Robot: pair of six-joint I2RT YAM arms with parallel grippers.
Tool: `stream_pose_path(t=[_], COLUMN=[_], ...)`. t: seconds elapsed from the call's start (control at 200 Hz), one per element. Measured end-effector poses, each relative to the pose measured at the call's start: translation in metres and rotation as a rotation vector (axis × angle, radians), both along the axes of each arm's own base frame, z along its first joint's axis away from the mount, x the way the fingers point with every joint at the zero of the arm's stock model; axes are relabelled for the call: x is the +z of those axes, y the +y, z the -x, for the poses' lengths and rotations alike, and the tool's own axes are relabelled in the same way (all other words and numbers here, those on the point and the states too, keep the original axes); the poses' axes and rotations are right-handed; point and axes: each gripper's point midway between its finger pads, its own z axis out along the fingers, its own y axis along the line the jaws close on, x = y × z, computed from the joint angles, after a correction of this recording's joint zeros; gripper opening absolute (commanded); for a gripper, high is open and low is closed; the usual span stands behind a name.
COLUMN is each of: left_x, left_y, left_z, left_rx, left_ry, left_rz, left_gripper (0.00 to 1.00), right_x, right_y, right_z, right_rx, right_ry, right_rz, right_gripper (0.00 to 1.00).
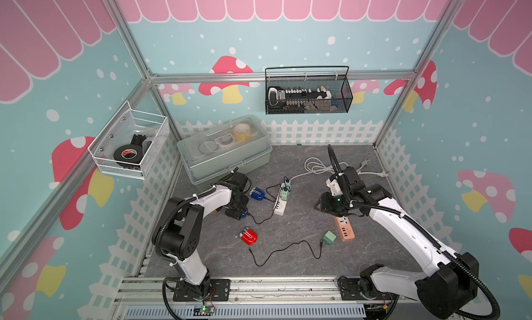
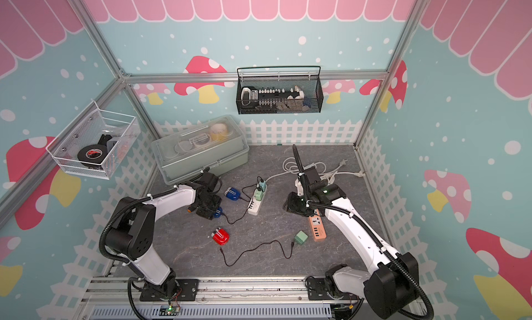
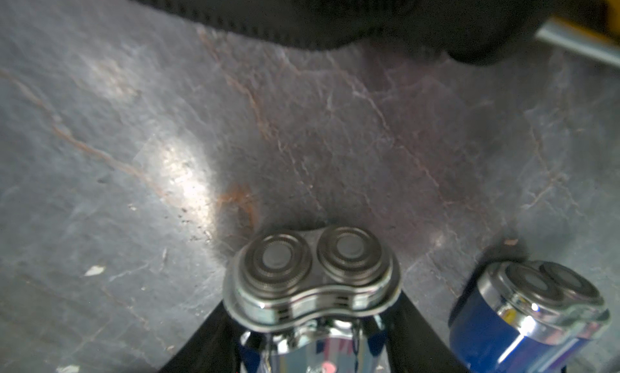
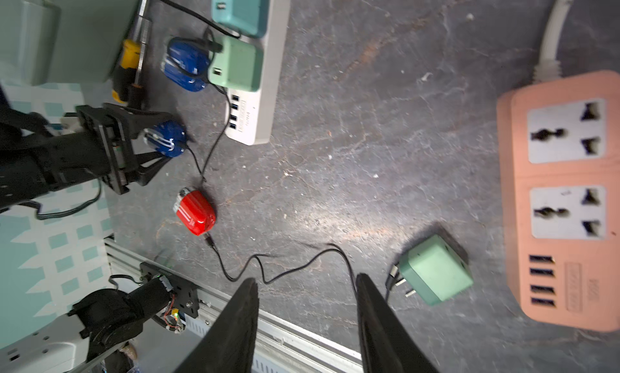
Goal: Charge the electric shaver
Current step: Place the electric shaver at the center of the board.
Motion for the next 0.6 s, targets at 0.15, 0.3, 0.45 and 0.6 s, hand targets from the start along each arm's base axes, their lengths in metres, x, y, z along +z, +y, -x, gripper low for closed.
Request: stream_pose_path(t=[0.15, 0.3, 0.45, 0.6], left_x=[0.011, 0.036, 0.053, 0.062], left_y=[-0.004, -0.009, -0.013, -0.014], left_z=[-0.001, -0.004, -0.002, 0.007], left_rx=[-0.026, -0.062, -0.098, -0.143], left_ry=[-0.033, -0.104, -0.148, -0.156], left_rz=[0.024, 0.062, 0.094, 0.109], left_gripper=[0.67, 0.72, 0.73, 0.74], right_x=[-0.031, -0.065, -0.085, -0.098], right_y=[-0.023, -0.037, -0.033, -0.013], right_z=[0.030, 0.070, 0.095, 0.102], right_rx=[-0.071, -0.133, -0.179, -0.221], right_ry=[0.146, 0.320, 0.414, 0.453], right_rz=[0.099, 0.174, 0.193, 0.186], right_gripper=[0.42, 0.43, 0.45, 0.47])
